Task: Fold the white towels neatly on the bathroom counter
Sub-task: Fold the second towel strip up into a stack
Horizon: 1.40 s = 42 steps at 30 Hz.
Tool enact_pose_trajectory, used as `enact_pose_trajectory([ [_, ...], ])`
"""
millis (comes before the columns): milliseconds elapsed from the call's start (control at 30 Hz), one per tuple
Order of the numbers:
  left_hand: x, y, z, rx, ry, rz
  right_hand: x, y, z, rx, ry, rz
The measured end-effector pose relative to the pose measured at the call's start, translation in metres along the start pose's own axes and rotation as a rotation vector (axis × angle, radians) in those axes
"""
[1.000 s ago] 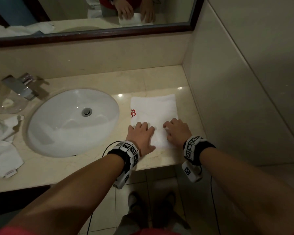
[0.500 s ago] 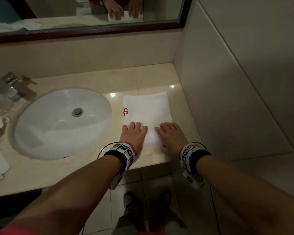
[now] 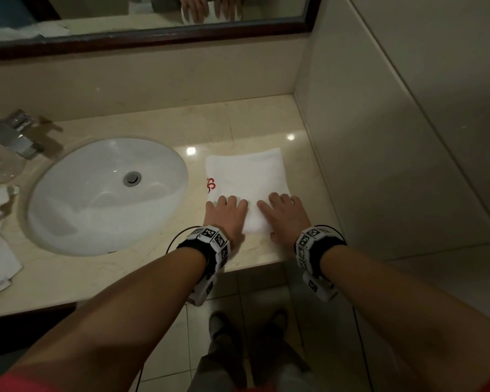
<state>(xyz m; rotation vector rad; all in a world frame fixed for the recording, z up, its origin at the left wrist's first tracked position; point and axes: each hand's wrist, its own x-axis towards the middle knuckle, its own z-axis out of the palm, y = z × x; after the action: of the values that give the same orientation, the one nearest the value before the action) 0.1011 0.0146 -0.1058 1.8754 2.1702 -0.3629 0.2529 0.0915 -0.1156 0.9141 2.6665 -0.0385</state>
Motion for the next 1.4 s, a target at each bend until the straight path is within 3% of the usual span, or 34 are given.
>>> enact_pose_trajectory([
  [400,-0.032,0.013,-0.005,-0.094,-0.176,0.014,-0.038,-0.011,-0.008,0.058,-0.107,-0.043],
  [567,-0.020,0.001,-0.020,-0.147,-0.290,-0.005,-0.029,-0.009,-0.014,0.178,-0.187,-0.012],
  [833,0.006,-0.019,-0.039,-0.414,-0.529,-0.043,-0.001,0.009,-0.033,0.419,-0.397,0.089],
  [1100,0.027,-0.030,-0.040,-0.485,-0.573,-0.049,0.022,0.022,-0.041,0.515,-0.533,0.025],
  [1400,0.045,-0.039,-0.038,-0.577,-0.581,-0.082,0.029,0.028,-0.037,0.626,-0.515,0.148],
])
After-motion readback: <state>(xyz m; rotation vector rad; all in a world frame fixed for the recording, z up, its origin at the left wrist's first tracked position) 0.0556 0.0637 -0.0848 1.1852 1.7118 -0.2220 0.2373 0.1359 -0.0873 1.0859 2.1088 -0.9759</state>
